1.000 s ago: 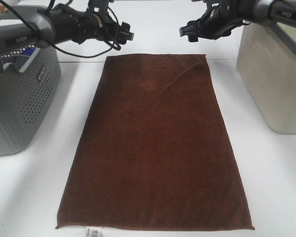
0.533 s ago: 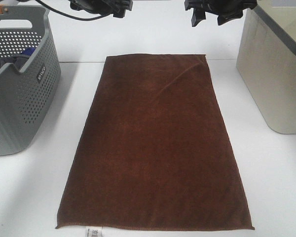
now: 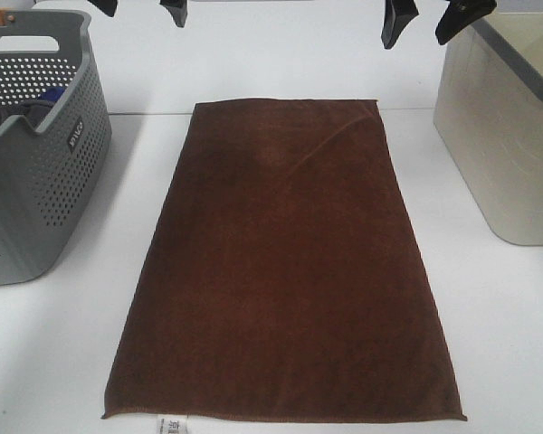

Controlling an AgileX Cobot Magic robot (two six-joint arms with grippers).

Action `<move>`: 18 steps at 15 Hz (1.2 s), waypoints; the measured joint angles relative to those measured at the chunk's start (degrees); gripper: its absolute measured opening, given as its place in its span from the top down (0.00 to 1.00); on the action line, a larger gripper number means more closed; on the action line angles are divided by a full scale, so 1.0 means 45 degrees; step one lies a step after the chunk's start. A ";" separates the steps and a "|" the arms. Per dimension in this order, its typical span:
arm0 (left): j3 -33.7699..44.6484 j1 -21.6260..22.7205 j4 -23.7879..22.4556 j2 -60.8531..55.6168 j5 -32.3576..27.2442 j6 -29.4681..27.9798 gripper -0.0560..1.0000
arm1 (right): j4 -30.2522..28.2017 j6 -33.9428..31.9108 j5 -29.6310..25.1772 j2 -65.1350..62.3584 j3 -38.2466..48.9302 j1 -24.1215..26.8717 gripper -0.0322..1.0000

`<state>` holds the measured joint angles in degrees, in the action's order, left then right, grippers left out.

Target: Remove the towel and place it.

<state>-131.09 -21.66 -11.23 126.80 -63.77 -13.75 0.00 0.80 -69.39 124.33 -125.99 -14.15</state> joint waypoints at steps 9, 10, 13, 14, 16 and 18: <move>0.0675 -0.0306 0.0051 -0.2623 -0.1261 0.0688 0.19 | 0.0649 0.0000 -0.0076 -0.2928 0.2343 0.0000 0.31; 0.1375 -0.0395 0.0076 -0.3247 -0.1261 0.0764 0.19 | 0.0649 0.0000 -0.0076 -0.3540 0.3158 0.0000 0.31; 0.4749 -0.0446 0.0115 -0.5742 -0.1248 0.0802 0.19 | 0.0649 0.0013 -0.0064 -0.5755 0.6112 0.0000 0.31; 0.5959 -0.0446 0.0115 -0.6621 -0.1261 0.0802 0.19 | 0.0649 0.0025 -0.0064 -0.6621 0.7308 0.0000 0.31; 0.8569 -0.0446 0.0115 -0.8556 -0.1248 0.0789 0.19 | 0.0649 0.0064 -0.0064 -0.8187 0.9549 0.0000 0.31; 1.1166 -0.0446 0.0140 -1.0224 -0.1261 0.0688 0.19 | 0.0649 0.0102 -0.0076 -0.9804 1.1943 0.0000 0.31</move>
<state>-80.84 -23.66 -10.60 80.79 -69.44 -10.66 2.92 1.26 -69.73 80.21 -72.25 -14.15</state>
